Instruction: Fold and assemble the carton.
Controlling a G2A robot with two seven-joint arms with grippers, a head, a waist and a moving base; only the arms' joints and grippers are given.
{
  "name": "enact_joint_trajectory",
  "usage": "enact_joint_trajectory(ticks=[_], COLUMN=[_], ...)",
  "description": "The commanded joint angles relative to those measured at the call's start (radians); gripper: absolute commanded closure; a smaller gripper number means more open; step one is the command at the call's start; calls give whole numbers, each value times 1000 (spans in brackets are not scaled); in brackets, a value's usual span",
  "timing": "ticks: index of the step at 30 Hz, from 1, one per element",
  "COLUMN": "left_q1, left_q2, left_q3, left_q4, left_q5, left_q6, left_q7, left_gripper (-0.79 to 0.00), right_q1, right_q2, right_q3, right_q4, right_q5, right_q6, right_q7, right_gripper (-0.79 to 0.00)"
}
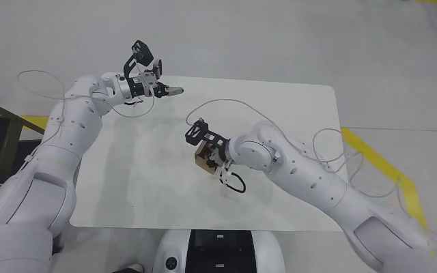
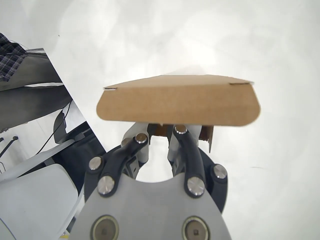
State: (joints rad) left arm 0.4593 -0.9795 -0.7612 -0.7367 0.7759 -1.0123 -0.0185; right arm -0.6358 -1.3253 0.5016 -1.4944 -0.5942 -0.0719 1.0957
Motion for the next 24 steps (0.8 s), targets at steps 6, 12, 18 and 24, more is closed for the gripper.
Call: enact_joint_trajectory(ticks=[6, 12, 18, 24], left_q1=[0, 0, 0, 0], left_q2=[0, 0, 0, 0], left_q3=[0, 0, 0, 0], left_q4=[0, 0, 0, 0], left_q5=[0, 0, 0, 0], left_q6=[0, 0, 0, 0], left_q7=[0, 0, 0, 0], left_gripper=[-785, -785, -785, -785], right_q1=[40, 68, 92, 106], right_q2=[-41, -68, -101, -131], right_q3=[-41, -68, -103, -131], right_q4=[86, 135, 182, 215], right_q5=[4, -15, -37, -60], right_q6=[4, 7, 1, 1], right_q7=[17, 48, 82, 99], right_gripper=[0, 0, 0, 0])
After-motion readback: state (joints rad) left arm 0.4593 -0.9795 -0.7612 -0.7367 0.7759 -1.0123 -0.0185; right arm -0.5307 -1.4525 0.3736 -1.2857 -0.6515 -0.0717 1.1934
